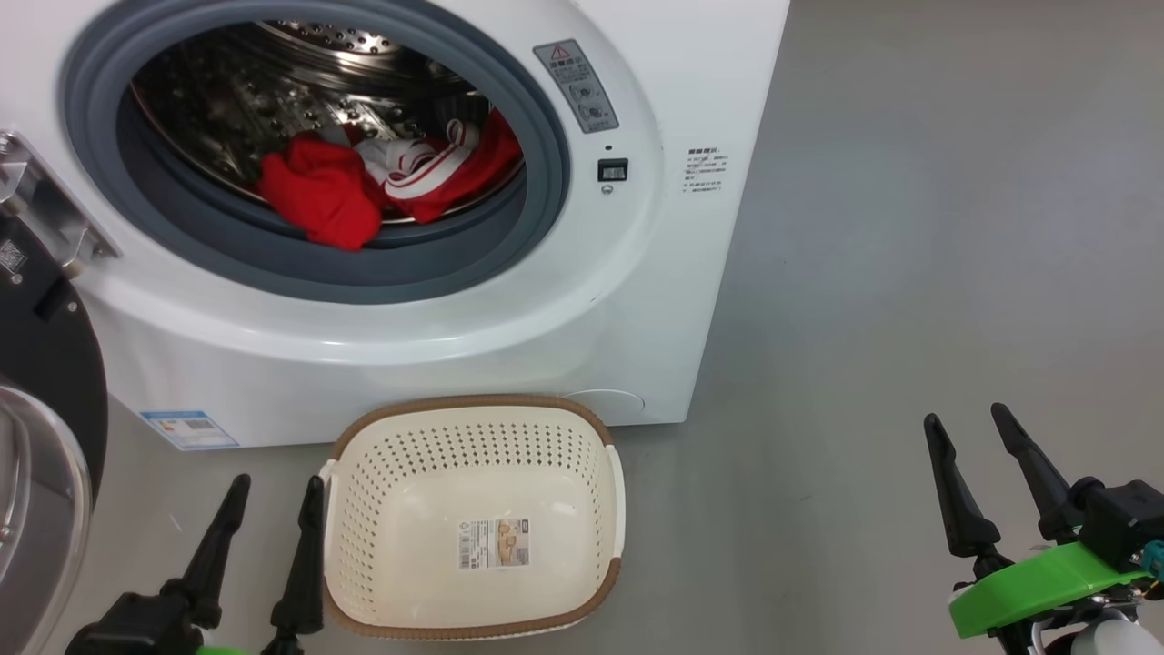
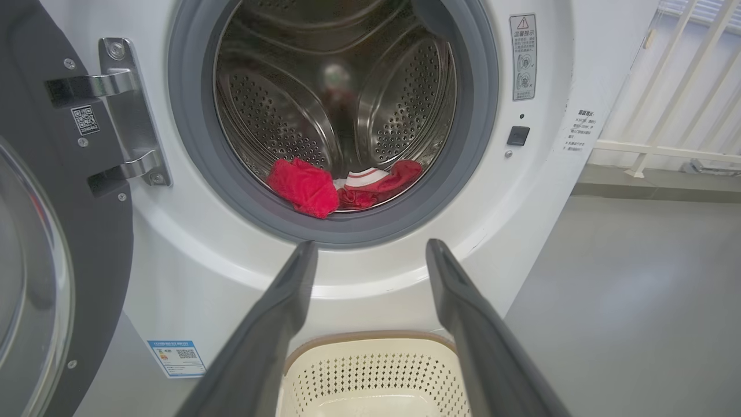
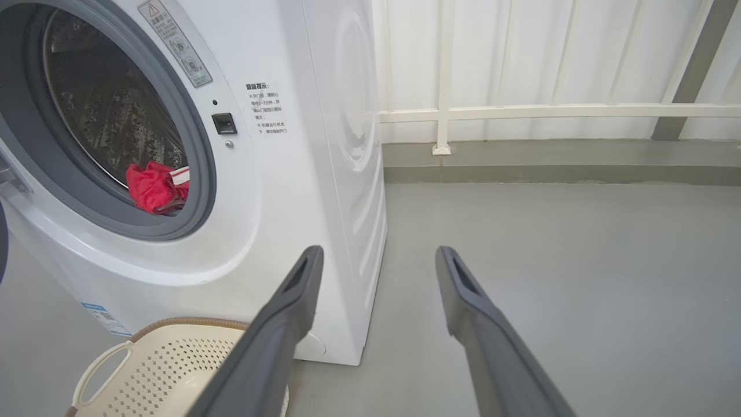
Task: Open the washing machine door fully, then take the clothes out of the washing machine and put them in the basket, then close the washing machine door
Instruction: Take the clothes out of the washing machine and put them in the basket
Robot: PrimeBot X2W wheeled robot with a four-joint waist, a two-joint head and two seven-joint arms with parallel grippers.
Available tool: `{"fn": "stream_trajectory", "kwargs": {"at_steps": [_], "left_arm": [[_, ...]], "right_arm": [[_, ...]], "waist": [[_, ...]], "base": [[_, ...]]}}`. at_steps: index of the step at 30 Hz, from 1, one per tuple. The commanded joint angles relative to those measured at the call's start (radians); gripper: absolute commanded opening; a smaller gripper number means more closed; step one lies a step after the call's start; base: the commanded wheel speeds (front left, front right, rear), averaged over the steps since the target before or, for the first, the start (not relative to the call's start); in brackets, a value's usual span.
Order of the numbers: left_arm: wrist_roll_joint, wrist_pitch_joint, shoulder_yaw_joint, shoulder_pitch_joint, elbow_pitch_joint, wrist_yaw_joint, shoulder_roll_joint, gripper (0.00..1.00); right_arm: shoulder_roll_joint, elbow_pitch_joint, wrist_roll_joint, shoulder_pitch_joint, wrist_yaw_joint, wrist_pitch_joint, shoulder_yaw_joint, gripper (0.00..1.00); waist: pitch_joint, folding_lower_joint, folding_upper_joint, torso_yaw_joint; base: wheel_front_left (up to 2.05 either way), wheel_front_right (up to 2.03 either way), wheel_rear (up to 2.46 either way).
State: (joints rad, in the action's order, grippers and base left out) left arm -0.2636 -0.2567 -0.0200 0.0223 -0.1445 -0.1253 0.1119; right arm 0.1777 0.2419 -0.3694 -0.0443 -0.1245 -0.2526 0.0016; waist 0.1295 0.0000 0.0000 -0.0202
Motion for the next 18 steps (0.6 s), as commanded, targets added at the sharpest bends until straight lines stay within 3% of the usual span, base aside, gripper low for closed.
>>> {"fn": "stream_trajectory", "kwargs": {"at_steps": [1, 13, 18], "left_arm": [[0.014, -0.005, -0.03, 0.05, 0.01, -0.005, 0.016, 1.0], [0.065, -0.005, 0.003, 0.253, -0.141, -0.005, 0.009, 1.0], [0.062, -0.003, 0.042, 0.4, -0.284, -0.005, 0.02, 1.0]], "right_arm": [[0.01, -0.024, 0.0, -0.014, -0.006, -0.009, 0.02, 1.0], [-0.008, -0.033, -0.001, -0.048, -0.006, -0.009, 0.026, 1.0], [-0.021, -0.035, -0.002, -0.069, -0.006, -0.009, 0.03, 1.0]], "waist": [[0.005, 0.0, 0.0, 0.0], [0.075, 0.0, 0.0, -0.012], [0.119, 0.0, 0.0, -0.032]], "base": [[0.0, 0.0, 0.0], [0.0, 0.0, 0.0], [0.0, 0.0, 0.0]]}}
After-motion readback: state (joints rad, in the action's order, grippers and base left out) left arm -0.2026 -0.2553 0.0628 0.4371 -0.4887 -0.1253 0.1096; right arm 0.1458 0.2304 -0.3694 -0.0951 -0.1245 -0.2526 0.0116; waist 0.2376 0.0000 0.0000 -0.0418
